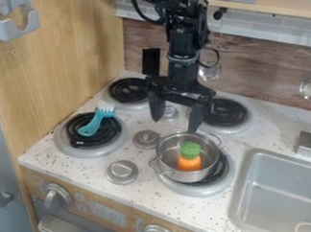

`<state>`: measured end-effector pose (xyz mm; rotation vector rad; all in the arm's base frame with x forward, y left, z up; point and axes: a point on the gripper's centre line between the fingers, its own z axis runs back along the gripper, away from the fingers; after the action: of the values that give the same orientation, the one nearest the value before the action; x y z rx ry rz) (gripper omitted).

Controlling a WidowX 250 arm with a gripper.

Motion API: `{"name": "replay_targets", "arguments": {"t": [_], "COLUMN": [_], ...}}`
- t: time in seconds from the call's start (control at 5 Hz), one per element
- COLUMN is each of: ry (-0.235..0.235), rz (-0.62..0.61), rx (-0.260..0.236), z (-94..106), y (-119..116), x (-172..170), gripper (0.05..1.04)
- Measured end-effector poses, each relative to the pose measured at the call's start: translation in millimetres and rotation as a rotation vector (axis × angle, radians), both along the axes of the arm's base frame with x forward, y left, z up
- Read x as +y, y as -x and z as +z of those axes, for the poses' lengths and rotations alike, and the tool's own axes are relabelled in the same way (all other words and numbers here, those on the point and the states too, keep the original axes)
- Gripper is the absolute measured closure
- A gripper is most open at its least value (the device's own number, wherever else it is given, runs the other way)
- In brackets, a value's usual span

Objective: Moved the blue object from the left burner to the top right burner

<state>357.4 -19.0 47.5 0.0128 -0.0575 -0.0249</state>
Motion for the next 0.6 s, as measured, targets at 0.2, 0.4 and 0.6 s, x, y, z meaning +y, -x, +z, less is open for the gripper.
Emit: {"name": "replay_targets", "arguments": {"t": [0.2, 0.4, 0.6], "ry": [-0.001, 0.002, -0.007], "rz": [-0.001, 0.025, 0.136], "rx": [0.038, 0.035, 0.040], "z": [-12.2, -15.5, -17.9], "y": [5, 4, 4], "x": [0, 9, 51], "gripper": [0.085, 0.085, 0.085]}}
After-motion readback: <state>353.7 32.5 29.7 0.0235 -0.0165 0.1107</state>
